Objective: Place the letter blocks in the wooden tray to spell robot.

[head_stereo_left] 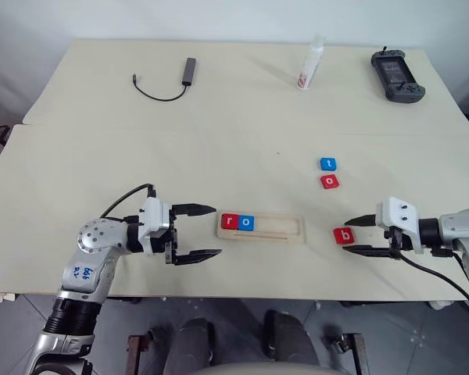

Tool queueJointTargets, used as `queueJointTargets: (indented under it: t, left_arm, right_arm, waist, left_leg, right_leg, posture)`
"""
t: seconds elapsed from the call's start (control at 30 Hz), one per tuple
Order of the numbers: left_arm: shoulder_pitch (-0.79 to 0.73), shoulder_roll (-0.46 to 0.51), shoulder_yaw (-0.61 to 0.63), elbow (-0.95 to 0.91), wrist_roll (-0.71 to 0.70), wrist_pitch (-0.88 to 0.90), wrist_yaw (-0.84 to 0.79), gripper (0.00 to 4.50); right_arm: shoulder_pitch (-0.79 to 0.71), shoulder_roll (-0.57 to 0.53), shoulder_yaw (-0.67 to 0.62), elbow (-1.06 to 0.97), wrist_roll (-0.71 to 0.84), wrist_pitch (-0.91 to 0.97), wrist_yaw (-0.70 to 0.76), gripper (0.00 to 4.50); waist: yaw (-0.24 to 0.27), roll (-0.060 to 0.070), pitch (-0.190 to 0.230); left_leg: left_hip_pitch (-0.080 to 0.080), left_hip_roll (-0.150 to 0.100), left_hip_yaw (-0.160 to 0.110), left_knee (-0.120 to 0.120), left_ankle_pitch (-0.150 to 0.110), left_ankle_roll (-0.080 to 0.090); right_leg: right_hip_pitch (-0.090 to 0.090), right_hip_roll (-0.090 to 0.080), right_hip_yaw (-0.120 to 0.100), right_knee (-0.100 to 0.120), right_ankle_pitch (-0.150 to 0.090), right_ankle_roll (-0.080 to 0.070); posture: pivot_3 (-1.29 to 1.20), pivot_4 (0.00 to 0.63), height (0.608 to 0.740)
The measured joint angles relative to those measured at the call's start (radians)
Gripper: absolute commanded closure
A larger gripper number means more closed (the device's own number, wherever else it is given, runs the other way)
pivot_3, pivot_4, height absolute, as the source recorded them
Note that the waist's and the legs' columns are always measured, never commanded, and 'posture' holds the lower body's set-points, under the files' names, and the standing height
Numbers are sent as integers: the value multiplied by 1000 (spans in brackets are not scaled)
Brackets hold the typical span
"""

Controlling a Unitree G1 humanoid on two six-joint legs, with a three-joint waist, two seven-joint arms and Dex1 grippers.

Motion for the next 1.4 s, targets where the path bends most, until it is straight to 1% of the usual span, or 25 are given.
queueJointTargets:
  t: [0.03, 0.07, 0.27, 0.37, 0.47, 0.6, 0.67, 0.77, 0.87, 1.07, 1.27, 1.33, 1.4]
  left_arm:
    - [0, 0, 0, 0, 0, 0, 1, 0]
    - [1, 1, 1, 0, 0, 0, 2, 0]
    - [3, 8, 5, 0, 0, -7, 1, 0]
    - [9, 17, 15, 0, 0, -9, 1, 0]
    - [25, 18, 20, 1, 0, -18, 7, 0]
    - [35, 17, 26, 1, 0, -20, 15, 0]
    - [39, 16, 26, 1, 1, -20, 22, 0]
    - [44, 10, 28, 1, 1, -28, 31, 0]
    - [52, 2, 29, 0, 1, -38, 45, 0]
    - [84, -4, 32, -1, 2, -48, 66, 0]
    - [84, -4, 32, -2, 2, -49, 74, 0]
    - [84, -4, 32, -2, 2, -49, 75, 0]
    - [84, -4, 33, -2, 2, -49, 76, 0]
  right_arm:
    - [-5, 5, 0, 8, 0, -8, 1, 2872]
    - [-10, 8, 1, 12, -1, -12, 2, 3038]
    - [-50, 16, 4, 14, -6, 9, -1, 3035]
    - [-83, 16, 5, -92, 35, 115, 19, 3035]
    - [-154, 26, 39, -240, 83, 274, 6, 3035]
    - [-222, 99, 107, -348, 111, 459, -63, 3035]
    - [-240, 120, 159, -368, 101, 498, -81, 3035]
    - [-270, 175, 239, -356, 45, 517, -132, 3035]
    - [-274, 204, 297, -323, -13, 515, -172, 3035]
    - [-301, 253, 314, -320, -34, 539, -219, 3035]
    - [-309, 272, 325, -333, -45, 552, -222, 3035]
    - [-309, 272, 333, -352, -44, 560, -215, 2286]
    - [-309, 272, 334, -359, -43, 567, -212, 1688]
  waist:
    - [0, 0, 0]
    - [0, 0, 0]
    - [0, 0, 0]
    - [-1, 1, 0]
    - [-1, 1, 0]
    - [3, 1, 0]
    - [8, 1, 0]
    - [7, 1, 0]
    - [5, 1, 0]
    - [-2, 1, 0]
    - [0, 1, 0]
    - [-1, 1, 0]
    - [-1, 1, 0]
  left_leg:
    - [0, 0, 0, 0, 0, 0]
    - [0, 0, 0, 0, 0, 0]
    - [0, 0, 0, 0, 0, 0]
    - [0, 0, 0, 0, 0, 0]
    - [0, 1, -1, 0, 0, 0]
    - [-2, 0, -3, 0, 0, 0]
    - [-2, 0, -3, 0, 0, 0]
    - [-3, -1, -2, 0, 0, 0]
    - [-3, -1, -2, 0, 0, 0]
    - [-2, 0, -2, 0, 0, 0]
    - [-2, 0, -2, 0, 0, 0]
    - [-2, 0, -2, 0, 0, 0]
    - [-2, 0, -2, 0, 0, 0]
  right_leg:
    - [0, 0, 0, 0, 0, 0]
    - [0, 0, 0, 0, 0, 0]
    - [0, 0, 0, 0, 0, 0]
    - [-1, 0, 0, 0, 0, 0]
    - [-1, 0, 0, 0, 0, 0]
    - [-1, 0, -1, 0, 0, -1]
    - [-1, 0, -1, 0, 0, -1]
    - [-1, -1, -1, 0, 0, -1]
    - [-2, 0, -2, 0, 0, -1]
    - [-2, 0, -2, 0, 0, -1]
    - [-2, 0, -2, 0, 0, -1]
    - [-2, 0, -2, 0, 0, -1]
    - [-2, 0, -2, 0, 0, -1]
  posture:
    - [0, 150, 740]
    - [0, 150, 740]
    - [0, 150, 740]
    - [0, 150, 740]
    - [0, 150, 740]
    - [0, 150, 740]
    - [0, 150, 740]
    - [0, 150, 740]
    - [0, 150, 740]
    - [0, 150, 740]
    - [0, 150, 740]
    - [0, 150, 740]
    - [0, 150, 740]
